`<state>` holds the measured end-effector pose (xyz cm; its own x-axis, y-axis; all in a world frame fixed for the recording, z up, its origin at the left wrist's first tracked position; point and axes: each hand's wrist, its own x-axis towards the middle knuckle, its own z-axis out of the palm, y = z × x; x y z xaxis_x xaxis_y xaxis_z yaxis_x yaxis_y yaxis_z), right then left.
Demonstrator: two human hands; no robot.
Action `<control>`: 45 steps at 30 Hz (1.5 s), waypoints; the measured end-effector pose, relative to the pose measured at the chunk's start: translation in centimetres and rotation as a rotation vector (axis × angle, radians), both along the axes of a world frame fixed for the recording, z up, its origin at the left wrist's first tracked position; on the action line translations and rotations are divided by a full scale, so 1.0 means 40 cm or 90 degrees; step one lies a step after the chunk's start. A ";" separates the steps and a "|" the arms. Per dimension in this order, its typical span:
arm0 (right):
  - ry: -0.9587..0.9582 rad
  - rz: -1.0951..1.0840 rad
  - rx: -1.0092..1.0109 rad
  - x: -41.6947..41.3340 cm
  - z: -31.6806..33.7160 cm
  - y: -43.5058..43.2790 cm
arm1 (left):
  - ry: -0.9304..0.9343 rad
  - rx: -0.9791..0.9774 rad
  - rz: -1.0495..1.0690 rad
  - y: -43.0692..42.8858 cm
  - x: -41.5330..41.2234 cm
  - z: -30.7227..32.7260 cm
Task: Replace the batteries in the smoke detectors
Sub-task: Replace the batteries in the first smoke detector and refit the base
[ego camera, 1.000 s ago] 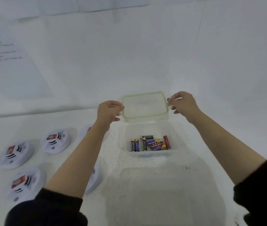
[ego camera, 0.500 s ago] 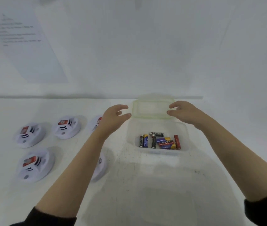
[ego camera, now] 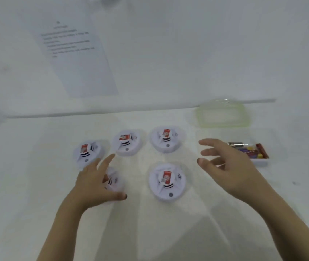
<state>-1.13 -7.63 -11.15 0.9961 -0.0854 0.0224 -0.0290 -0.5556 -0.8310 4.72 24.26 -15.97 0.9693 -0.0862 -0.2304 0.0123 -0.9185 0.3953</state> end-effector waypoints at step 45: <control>0.108 0.271 0.344 0.072 -0.089 0.382 | -0.039 -0.528 -0.234 0.050 0.011 -0.015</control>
<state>1.75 7.67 -14.71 0.9314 0.3569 -0.0721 -0.0545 -0.0591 -0.9968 5.15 26.24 -16.59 0.8565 -0.5075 0.0939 -0.2676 -0.2812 0.9216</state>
